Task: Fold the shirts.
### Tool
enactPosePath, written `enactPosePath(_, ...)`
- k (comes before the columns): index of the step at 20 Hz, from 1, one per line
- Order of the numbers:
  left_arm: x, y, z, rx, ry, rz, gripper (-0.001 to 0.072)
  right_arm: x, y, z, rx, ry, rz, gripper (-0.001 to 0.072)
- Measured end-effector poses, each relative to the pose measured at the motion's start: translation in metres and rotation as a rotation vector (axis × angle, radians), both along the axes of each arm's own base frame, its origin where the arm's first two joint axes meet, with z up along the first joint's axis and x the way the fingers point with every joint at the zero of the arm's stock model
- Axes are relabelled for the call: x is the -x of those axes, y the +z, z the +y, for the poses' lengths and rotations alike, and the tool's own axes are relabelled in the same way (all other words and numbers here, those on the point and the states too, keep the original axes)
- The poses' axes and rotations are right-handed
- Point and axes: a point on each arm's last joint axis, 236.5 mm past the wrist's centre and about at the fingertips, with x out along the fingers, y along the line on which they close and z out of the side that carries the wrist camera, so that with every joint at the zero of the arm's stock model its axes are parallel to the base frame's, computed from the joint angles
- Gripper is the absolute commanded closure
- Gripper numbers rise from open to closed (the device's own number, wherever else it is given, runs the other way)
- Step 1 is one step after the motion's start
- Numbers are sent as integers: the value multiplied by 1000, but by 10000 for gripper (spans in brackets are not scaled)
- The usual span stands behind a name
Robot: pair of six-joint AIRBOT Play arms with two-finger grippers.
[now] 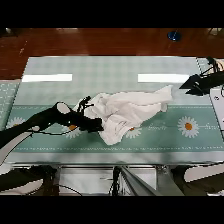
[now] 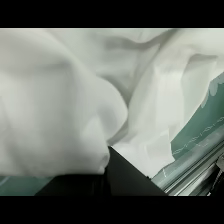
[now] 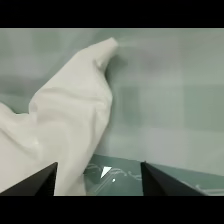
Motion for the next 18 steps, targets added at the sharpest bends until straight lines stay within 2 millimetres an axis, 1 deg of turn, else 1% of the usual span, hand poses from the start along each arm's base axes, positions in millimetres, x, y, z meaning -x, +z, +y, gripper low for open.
enactPosePath(3,1,1,0,4,-12,-2,675,4,-18,32,-92,59,65,133)
enactPosePath(6,3,1,0,6,-19,0,674,7,-31,64,-127,133,107,138)
enactPosePath(7,3,1,0,7,-20,0,674,8,-35,75,-131,156,120,236)
enactPosePath(8,3,2,-1,9,-24,1,675,10,-39,86,-134,181,134,558)
enactPosePath(9,4,3,-1,12,-26,2,675,11,-42,98,-136,205,148,694)
enactPosePath(11,3,6,-1,18,-31,-6,677,14,-45,117,-136,242,166,694)
enactPosePath(12,-1,10,0,25,-30,-19,678,15,-42,125,-141,262,159,694)
enactPosePath(13,-8,17,2,34,-25,-43,678,15,-36,130,-139,282,145,694)
enactPosePath(15,-30,43,10,61,-1,-124,679,12,-9,134,-127,303,73,695)
enactPosePath(16,-47,63,17,73,22,-189,679,8,10,131,-114,302,21,695)
enactPosePath(18,-84,115,40,88,79,-354,679,0,54,120,-72,284,-100,695)
